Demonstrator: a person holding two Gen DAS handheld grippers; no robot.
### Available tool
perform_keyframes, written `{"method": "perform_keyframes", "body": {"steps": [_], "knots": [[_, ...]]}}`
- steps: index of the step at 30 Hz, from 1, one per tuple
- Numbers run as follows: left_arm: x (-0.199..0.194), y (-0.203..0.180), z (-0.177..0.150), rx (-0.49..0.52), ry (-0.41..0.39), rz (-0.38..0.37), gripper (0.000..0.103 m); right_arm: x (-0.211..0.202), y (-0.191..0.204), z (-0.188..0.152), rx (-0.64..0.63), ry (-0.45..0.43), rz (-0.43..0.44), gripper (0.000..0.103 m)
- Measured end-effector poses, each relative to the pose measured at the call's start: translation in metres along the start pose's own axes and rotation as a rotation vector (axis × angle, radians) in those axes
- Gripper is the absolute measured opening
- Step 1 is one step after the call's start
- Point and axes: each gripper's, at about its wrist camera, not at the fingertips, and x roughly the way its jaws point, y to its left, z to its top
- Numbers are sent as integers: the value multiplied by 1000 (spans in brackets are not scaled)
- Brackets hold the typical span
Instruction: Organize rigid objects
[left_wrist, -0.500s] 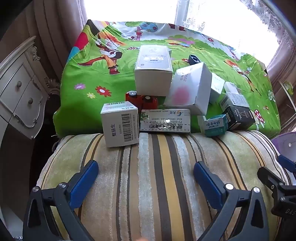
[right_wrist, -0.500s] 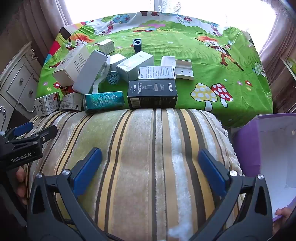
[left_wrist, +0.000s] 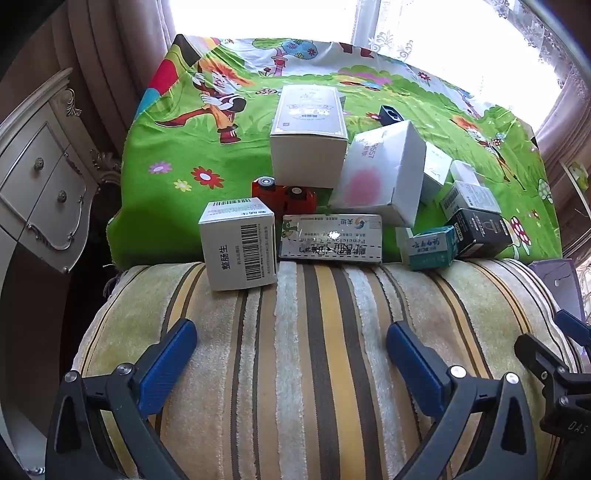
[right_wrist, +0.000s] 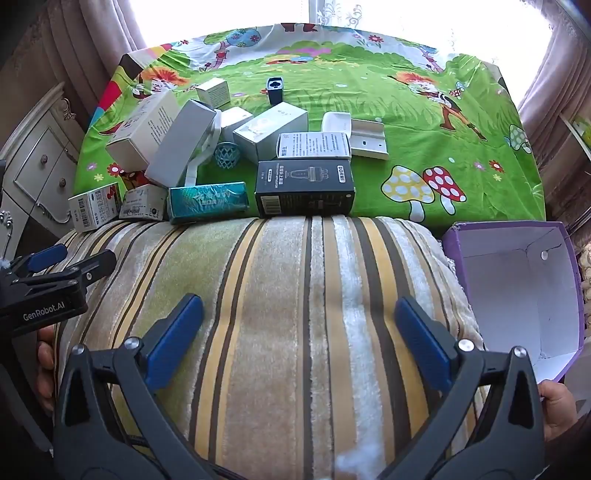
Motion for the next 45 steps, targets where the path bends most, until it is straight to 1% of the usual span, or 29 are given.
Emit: {"method": "perform_keyframes", "body": {"steps": [23,40,45], "knots": [[-8,0,-2,-17,-27,-6,103,2,-2,-2,-4,-4,3,103],[-5,0,0,-22,-33,-13,103,2,-1,-5,0,-31,0,103],[-5,1,0,-24,-35,-18,103,4,1,-4,-10,-23,-10,103]]}}
